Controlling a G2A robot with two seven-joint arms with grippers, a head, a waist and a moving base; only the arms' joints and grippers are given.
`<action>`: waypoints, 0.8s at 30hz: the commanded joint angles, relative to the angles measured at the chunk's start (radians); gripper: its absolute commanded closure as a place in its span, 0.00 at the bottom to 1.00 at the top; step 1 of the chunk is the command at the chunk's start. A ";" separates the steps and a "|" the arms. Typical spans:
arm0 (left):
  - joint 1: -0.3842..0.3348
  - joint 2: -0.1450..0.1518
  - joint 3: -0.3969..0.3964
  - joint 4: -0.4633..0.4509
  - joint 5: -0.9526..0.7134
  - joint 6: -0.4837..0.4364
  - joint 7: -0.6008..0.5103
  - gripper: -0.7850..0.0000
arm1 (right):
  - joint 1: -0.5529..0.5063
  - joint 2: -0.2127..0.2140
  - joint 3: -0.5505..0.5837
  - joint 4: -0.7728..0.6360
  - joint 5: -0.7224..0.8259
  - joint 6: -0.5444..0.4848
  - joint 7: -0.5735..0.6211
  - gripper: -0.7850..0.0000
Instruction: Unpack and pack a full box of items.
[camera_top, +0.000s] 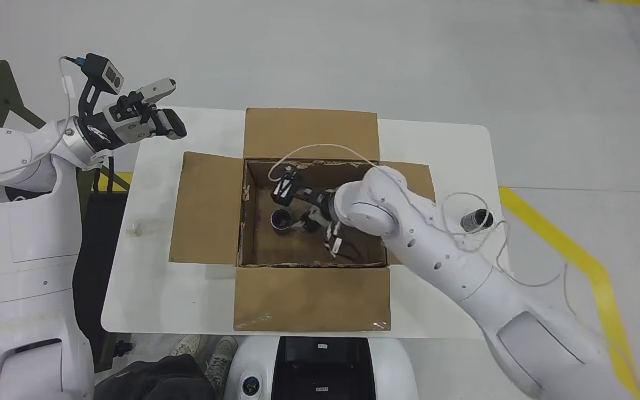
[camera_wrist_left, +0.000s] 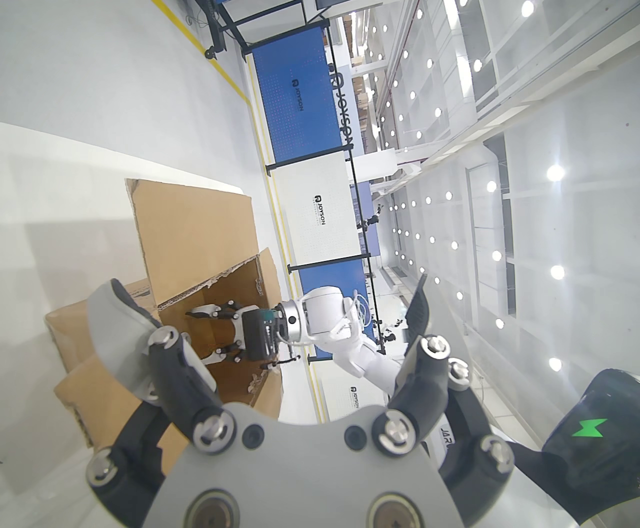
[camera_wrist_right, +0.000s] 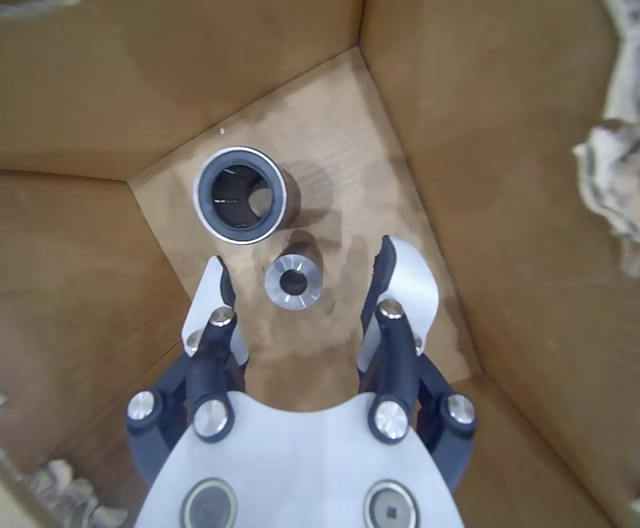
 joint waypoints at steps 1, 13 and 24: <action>0.000 0.000 0.000 0.000 0.000 0.000 0.000 0.00 | -0.030 0.016 0.031 -0.067 -0.016 0.007 0.028 0.20; 0.000 0.000 0.000 0.000 0.000 0.000 0.000 0.00 | -0.224 0.095 0.236 -0.400 -0.095 0.017 0.086 0.16; 0.000 0.000 0.000 0.000 0.000 0.000 0.000 0.00 | -0.454 0.156 0.462 -0.634 -0.160 0.021 0.082 0.13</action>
